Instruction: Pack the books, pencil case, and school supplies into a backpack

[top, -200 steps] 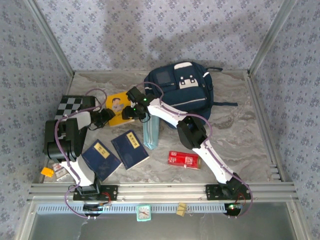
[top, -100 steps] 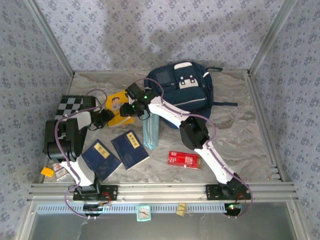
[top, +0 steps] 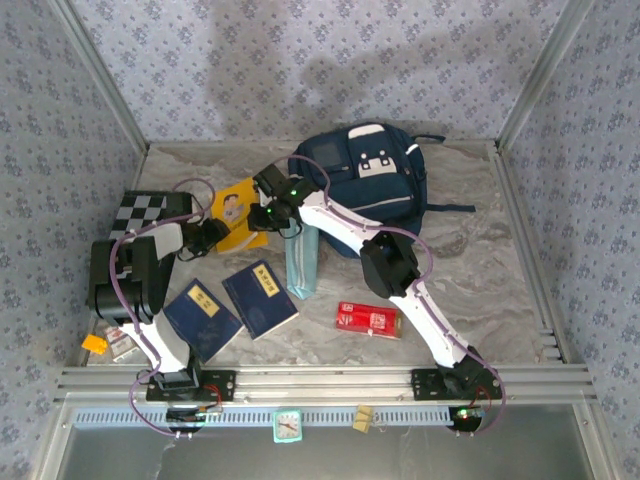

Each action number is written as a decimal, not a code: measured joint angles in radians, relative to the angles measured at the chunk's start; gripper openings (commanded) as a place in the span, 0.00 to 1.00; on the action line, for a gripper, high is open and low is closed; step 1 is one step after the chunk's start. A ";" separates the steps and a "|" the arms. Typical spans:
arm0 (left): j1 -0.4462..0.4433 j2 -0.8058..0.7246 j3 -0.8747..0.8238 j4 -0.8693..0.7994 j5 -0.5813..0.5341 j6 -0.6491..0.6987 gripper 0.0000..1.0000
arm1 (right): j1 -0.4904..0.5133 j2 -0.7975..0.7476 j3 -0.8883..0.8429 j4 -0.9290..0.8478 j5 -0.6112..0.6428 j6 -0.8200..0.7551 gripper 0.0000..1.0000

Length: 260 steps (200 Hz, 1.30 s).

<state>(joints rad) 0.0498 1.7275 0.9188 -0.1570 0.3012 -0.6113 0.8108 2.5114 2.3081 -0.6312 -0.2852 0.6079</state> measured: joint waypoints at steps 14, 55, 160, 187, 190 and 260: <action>0.000 -0.002 0.000 -0.003 -0.003 0.000 0.49 | 0.000 0.000 0.000 0.000 0.000 0.002 0.01; 0.004 -0.047 -0.005 -0.039 -0.005 0.008 0.59 | -0.001 -0.002 0.000 0.002 -0.008 0.005 0.00; 0.081 -0.344 0.017 -0.109 0.143 -0.056 0.79 | -0.022 -0.276 -0.074 0.015 -0.039 -0.034 0.00; 0.101 -0.408 0.019 -0.107 0.206 -0.106 0.90 | -0.042 -0.421 -0.203 0.062 -0.056 -0.049 0.00; 0.101 -0.414 0.019 -0.105 0.215 -0.107 0.90 | -0.044 -0.436 -0.219 0.071 -0.057 -0.051 0.00; 0.069 -0.447 0.004 0.060 0.425 -0.270 0.92 | -0.101 -0.692 -0.493 0.219 -0.175 -0.071 0.00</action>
<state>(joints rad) 0.1184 1.2804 0.9226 -0.0967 0.7261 -0.8810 0.7094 1.8198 1.8149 -0.4118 -0.4599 0.5369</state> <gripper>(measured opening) 0.917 0.053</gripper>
